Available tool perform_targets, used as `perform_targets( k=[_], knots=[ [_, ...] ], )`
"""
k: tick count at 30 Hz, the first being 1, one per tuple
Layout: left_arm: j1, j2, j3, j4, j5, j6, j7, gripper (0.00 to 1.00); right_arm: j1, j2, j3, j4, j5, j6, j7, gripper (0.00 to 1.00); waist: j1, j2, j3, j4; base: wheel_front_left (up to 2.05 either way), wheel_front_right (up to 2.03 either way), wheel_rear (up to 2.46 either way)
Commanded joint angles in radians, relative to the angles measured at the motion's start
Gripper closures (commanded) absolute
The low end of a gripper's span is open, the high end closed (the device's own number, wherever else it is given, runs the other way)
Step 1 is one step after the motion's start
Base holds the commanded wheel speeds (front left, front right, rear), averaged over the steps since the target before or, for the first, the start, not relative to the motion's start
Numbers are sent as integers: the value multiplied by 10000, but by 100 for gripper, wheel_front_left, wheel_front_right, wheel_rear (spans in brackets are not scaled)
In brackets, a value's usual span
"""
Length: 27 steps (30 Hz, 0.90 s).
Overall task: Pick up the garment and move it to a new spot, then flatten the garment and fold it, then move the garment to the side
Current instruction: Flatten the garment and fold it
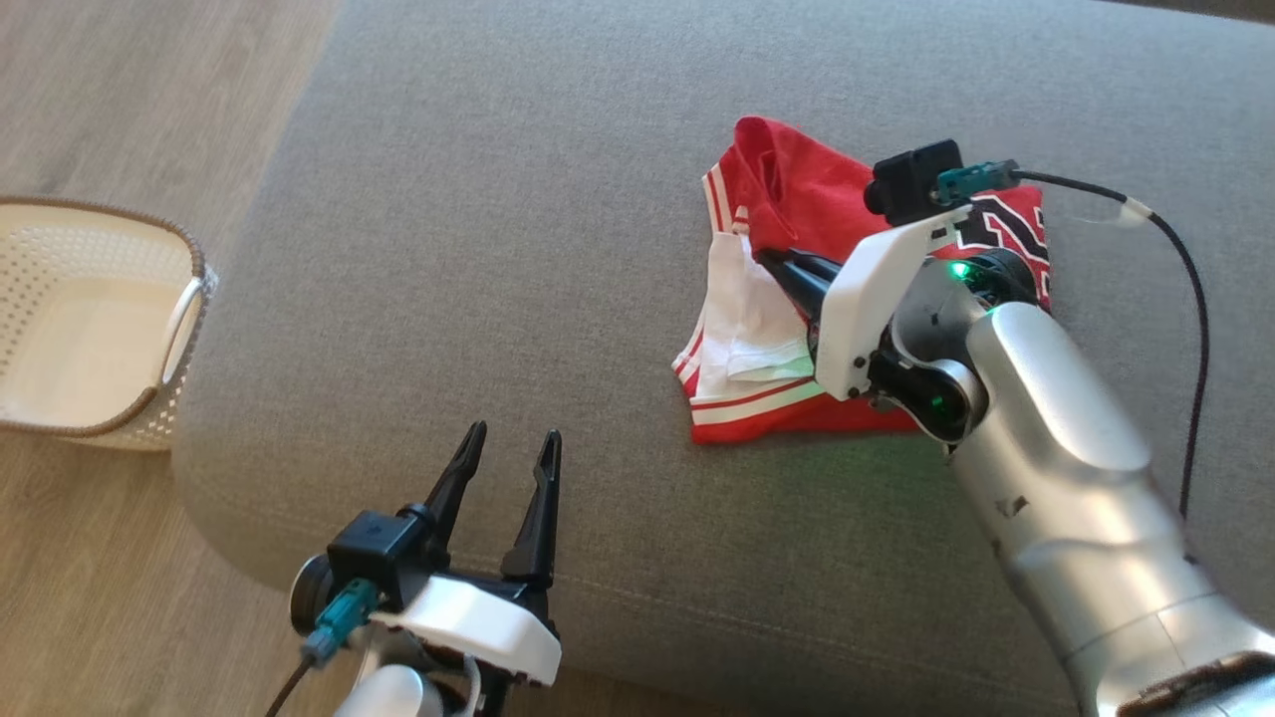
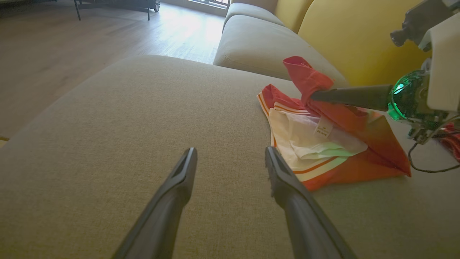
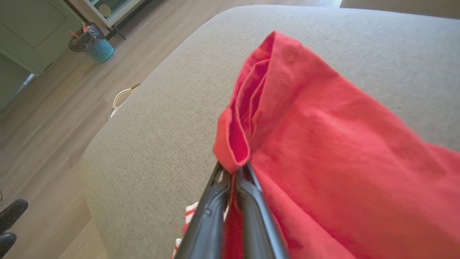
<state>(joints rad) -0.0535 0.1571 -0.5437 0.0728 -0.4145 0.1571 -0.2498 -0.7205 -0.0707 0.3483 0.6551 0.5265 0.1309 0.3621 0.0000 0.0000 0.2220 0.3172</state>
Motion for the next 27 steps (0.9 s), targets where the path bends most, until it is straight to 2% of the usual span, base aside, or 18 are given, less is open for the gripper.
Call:
perform_targets(
  k=[1,4,6,11,13,20,24,27],
  knots=[
    [-432,-4,293,-246,139,-40,-120,0,-464,203,228,-228,121,-2,-170,100,0,0,58,35,0,0,0],
    [-507,-31,313,-176,162,-101,-120,0,-652,203,487,164,444,-2,-451,100,0,0,108,30,0,0,0],
    [-525,-47,310,-121,180,-126,-120,0,-769,203,606,342,715,-2,-718,0,0,0,108,-29,0,0,0],
    [-467,21,392,-66,204,-101,-120,0,-1058,204,826,162,1728,-2,-1172,0,0,0,25,-380,0,0,0],
    [-424,66,443,-77,207,-70,-120,0,-1163,204,689,77,1753,-2,-1320,0,0,0,-57,-584,0,0,0],
    [-282,211,501,-271,219,50,-108,0,-1041,-51,-603,-36,-93,-2,-1884,0,0,0,-346,-1198,0,0,0],
    [-195,232,556,-437,212,127,-108,0,-260,-236,-1331,-175,-1108,-2,-2385,0,0,0,-567,-1385,0,0,0],
    [-42,203,778,-551,130,257,-113,0,569,-141,-1876,-590,-1296,-2,-2944,0,0,0,-766,-1499,0,0,0]
  ],
)
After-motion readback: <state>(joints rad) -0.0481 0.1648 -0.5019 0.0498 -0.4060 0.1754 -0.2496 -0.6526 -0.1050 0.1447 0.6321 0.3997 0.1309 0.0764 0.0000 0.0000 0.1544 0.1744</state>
